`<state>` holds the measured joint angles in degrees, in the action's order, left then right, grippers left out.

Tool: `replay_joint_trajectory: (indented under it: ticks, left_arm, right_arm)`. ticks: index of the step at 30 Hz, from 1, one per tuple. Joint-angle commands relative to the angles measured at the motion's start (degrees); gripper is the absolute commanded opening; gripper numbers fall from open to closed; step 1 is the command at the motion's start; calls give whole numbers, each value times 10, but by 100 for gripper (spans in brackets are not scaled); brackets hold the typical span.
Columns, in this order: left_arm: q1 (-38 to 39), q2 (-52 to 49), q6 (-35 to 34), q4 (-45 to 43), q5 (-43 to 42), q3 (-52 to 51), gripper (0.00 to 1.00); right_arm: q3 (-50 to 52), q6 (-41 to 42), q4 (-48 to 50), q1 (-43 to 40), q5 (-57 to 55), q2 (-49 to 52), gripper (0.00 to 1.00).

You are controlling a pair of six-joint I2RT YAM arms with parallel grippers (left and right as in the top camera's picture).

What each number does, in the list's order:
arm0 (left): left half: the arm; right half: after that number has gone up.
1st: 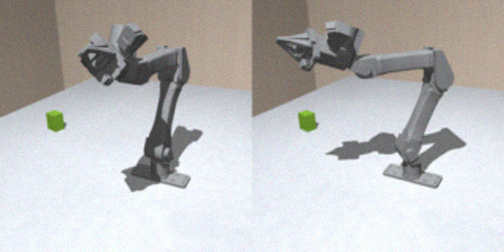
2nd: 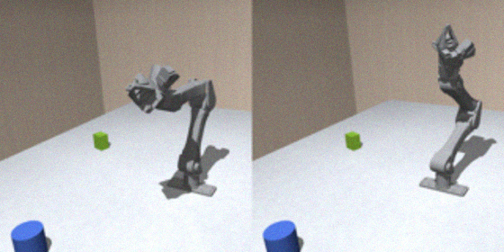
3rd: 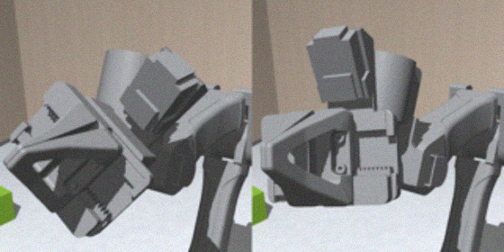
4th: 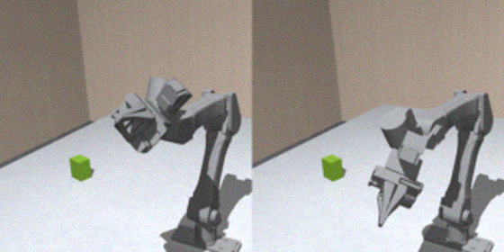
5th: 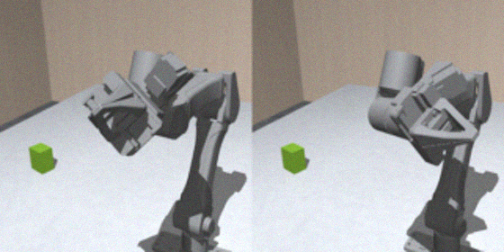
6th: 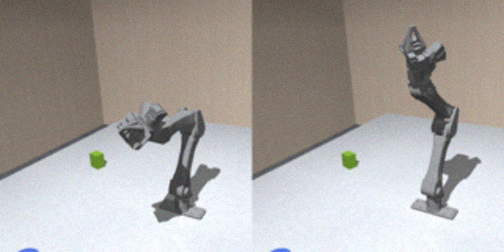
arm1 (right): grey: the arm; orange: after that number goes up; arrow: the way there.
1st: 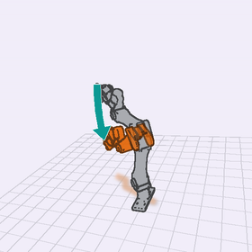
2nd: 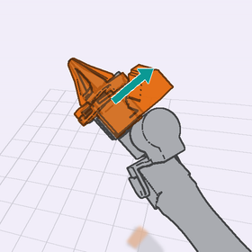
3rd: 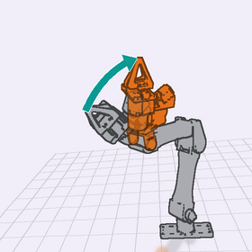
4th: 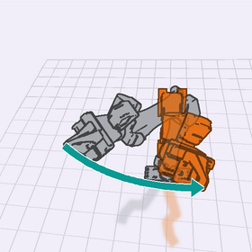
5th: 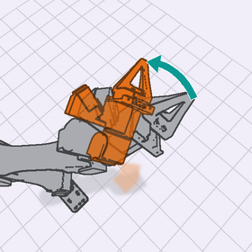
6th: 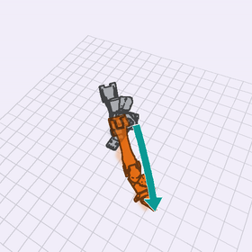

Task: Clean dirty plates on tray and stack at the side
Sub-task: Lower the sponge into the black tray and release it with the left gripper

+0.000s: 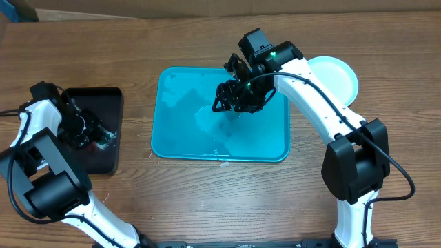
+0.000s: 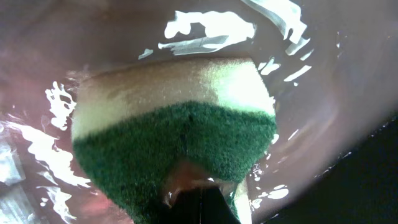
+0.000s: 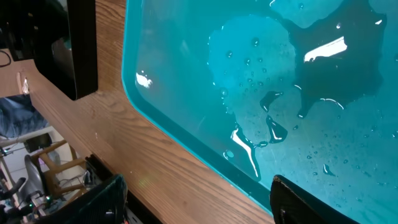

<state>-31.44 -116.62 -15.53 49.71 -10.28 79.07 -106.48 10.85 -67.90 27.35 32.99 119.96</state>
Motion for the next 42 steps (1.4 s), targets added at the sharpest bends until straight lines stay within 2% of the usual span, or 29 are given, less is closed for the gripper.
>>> replay_joint_trajectory:
  ticks: [1,9,13,17,28,31,34,42]
  left_arm:
    - [-1,-13,-19,10,77,-10,4]
    - [-1,-13,-18,156,77,166,4]
    - [0,-13,-18,171,80,181,4]
    - [0,-14,-18,143,79,144,4]
    - [0,-14,-14,-31,78,-20,4]
    - [0,-14,-7,-51,85,-36,4]
    - [-2,-13,-7,-23,92,-16,4]
    - [-1,-13,-16,152,67,127,4]
  right_arm:
    - [0,-4,-2,-2,-6,-13,76]
    - [0,-3,-10,-2,-29,-13,76]
    - [0,-3,-7,-2,-29,-13,76]
    - [0,-3,-8,-2,-29,-13,76]
    - [0,-3,-7,-2,-30,-13,79]
    - [0,-3,-8,-2,-29,-13,79]
    - [0,-3,-10,-2,-29,-13,79]
    - [0,-3,-14,-2,-29,-13,79]
